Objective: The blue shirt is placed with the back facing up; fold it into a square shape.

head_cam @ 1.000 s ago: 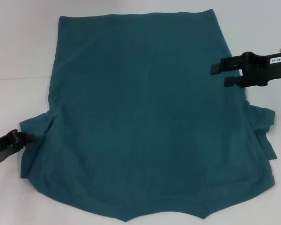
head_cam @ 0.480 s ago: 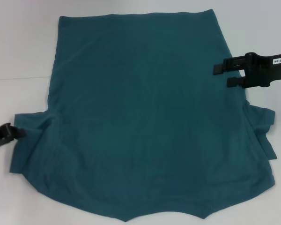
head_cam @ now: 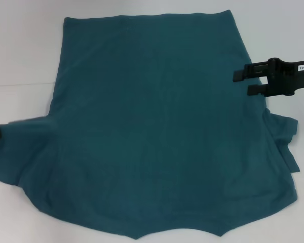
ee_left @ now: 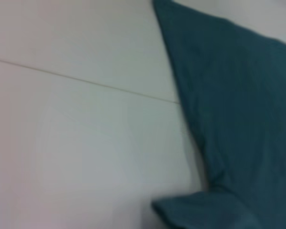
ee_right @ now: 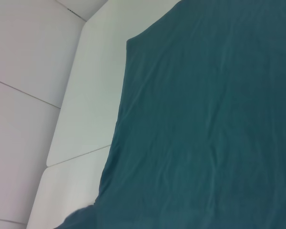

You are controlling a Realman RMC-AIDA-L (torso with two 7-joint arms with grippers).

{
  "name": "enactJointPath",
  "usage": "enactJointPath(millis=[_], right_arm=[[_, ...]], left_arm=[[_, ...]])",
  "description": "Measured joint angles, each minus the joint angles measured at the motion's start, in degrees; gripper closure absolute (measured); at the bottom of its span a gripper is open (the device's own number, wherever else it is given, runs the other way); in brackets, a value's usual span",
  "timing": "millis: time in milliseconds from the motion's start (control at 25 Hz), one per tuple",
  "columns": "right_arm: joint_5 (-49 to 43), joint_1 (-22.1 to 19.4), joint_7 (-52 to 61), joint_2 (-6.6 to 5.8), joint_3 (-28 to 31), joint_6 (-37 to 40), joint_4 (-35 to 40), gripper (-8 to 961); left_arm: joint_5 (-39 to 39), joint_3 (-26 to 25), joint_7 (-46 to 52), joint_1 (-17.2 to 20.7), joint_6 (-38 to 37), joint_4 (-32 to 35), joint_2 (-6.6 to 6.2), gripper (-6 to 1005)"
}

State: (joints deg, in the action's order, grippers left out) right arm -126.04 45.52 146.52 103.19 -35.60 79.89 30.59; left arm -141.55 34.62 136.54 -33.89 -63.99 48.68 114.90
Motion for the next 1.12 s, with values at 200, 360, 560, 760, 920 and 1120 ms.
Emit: enactJointPath(millis=[200,360,560,760,920,1120], right_arm=[[0.00,-0.05,0.00,-0.01,0.02,0.02,-0.01,195],[0.00,-0.05,0.00,-0.01,0.02,-0.07,0.03,195],[0.00,-0.03,-0.32,0.12,0.01,-0.06,0.08,195],[0.00,-0.05,-0.57,0.48,0.00,-0.05,0.04,194],[0.00,-0.05,-0.58,0.52,0.01,0.00,-0.01,194],[0.00,-0.21,-0.61,0.52,-0.06,0.04,-0.01,194]], left_arm=[[-3.55,2.05,5.07,-1.12,-4.93,3.80,0.66,1000],[-3.68,3.25,9.96,-1.56,-10.65,9.53,2.57,1000],[-3.30,4.03,15.85,-5.28,-17.50,11.23,2.67,1000],[-3.68,6.46,18.84,-9.49,-17.59,9.24,3.26,999],[-4.03,9.74,19.20,-12.51,-13.72,3.51,3.28,999],[-5.94,16.73,18.86,-13.85,-6.98,-0.55,3.24,999]])
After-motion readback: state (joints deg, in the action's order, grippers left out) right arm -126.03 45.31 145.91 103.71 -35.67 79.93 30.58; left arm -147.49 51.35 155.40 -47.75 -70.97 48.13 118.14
